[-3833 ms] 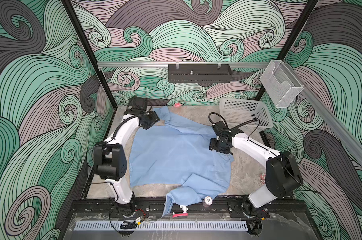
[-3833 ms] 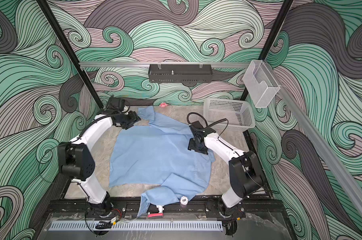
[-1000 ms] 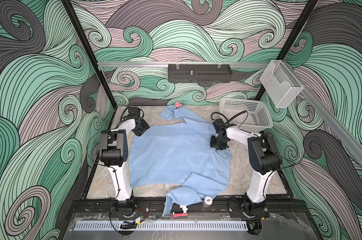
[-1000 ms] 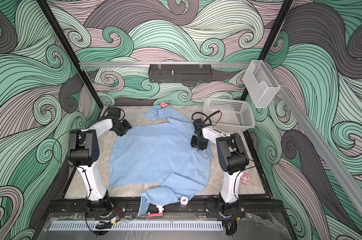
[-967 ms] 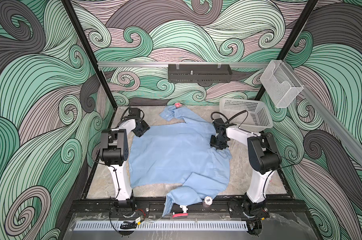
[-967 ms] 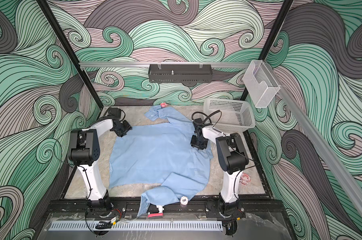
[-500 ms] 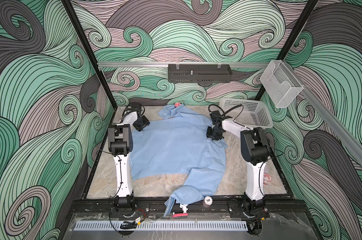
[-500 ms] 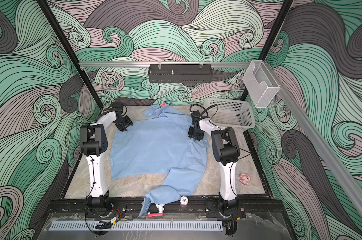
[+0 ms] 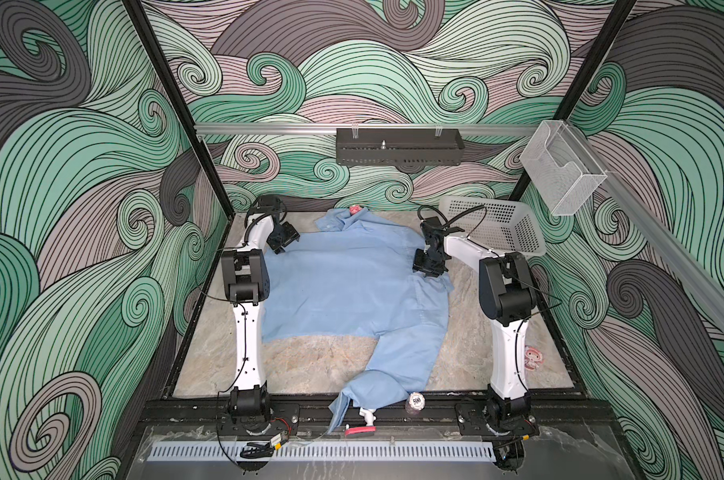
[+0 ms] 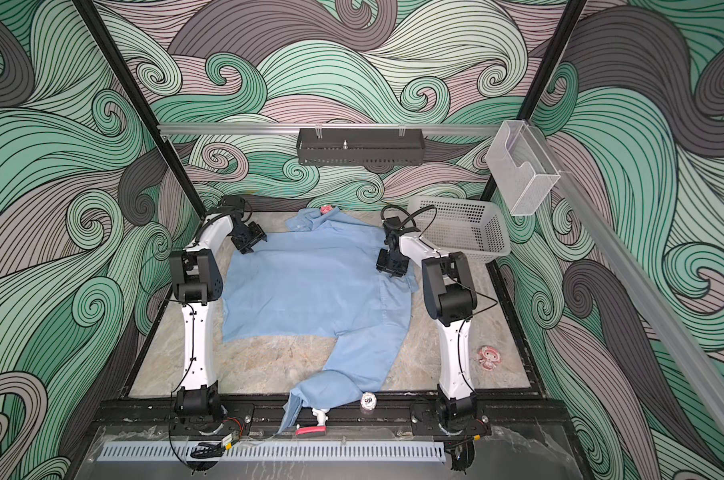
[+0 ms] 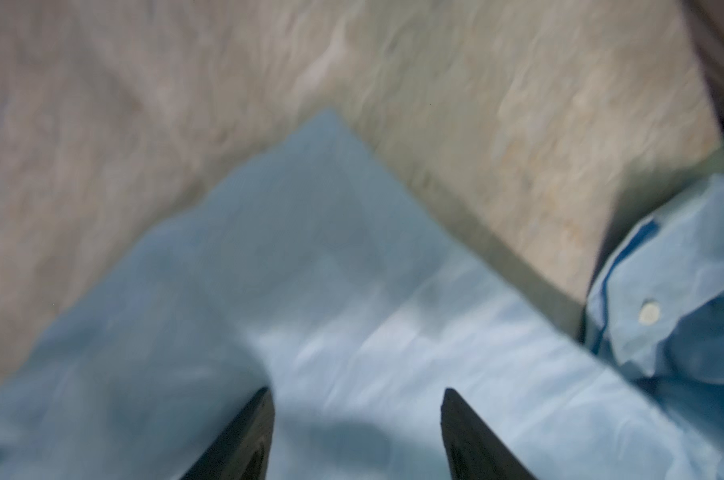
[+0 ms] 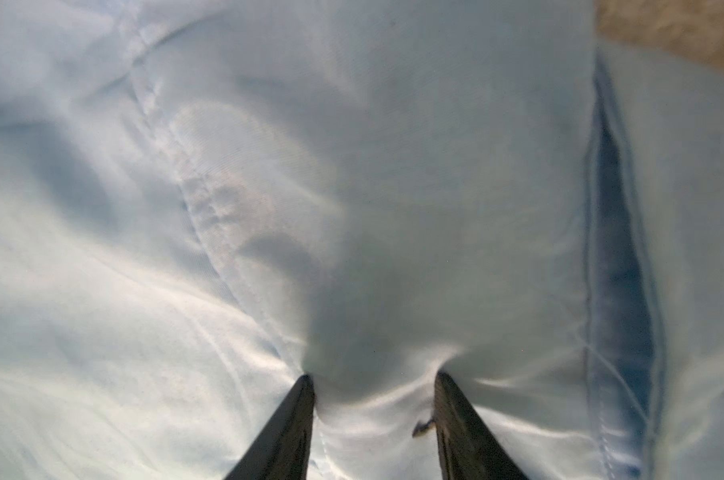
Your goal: Fold and stack the long sleeve shirts
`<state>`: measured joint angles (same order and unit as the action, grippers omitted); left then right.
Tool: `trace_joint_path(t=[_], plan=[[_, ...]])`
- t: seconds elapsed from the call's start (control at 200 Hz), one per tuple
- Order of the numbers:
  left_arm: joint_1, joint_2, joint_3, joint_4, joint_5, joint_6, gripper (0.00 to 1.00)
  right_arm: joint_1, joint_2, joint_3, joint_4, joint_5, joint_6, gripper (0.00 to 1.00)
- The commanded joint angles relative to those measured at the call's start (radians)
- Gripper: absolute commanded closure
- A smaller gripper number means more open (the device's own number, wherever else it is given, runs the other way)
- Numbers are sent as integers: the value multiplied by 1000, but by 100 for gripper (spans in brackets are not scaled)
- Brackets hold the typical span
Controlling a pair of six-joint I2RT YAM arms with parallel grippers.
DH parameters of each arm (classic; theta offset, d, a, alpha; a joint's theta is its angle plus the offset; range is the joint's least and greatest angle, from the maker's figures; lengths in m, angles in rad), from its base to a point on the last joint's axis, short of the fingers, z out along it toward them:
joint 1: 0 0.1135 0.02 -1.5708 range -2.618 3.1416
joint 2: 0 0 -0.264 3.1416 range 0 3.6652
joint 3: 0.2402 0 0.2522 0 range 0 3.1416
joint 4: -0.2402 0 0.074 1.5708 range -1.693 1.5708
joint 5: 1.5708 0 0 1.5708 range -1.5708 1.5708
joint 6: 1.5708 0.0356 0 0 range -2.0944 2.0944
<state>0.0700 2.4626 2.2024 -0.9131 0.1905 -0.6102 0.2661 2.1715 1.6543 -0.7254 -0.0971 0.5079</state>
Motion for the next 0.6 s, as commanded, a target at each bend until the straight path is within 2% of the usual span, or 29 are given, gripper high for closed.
trace_joint_path(t=[0.0,0.155,0.22,0.31,0.35,0.465,0.595], plan=[[7,-315,-152,72,27,18,26,23,-149,-20,-44,35,-2,40],[11,-709,-462,104,-72,0,22,57,-383,-112,-68,88,30,31],[14,-874,-633,122,-140,-51,22,59,-488,-183,-71,80,60,30],[23,-1108,-884,177,-180,-118,22,65,-628,-312,-70,37,100,27],[29,-1195,-980,178,-176,-146,22,72,-687,-368,-84,62,141,26],[49,-1365,-1181,128,-151,-177,22,98,-846,-519,-106,44,188,26],[54,-1445,-1357,103,-99,-238,21,119,-1009,-669,-105,14,246,27]])
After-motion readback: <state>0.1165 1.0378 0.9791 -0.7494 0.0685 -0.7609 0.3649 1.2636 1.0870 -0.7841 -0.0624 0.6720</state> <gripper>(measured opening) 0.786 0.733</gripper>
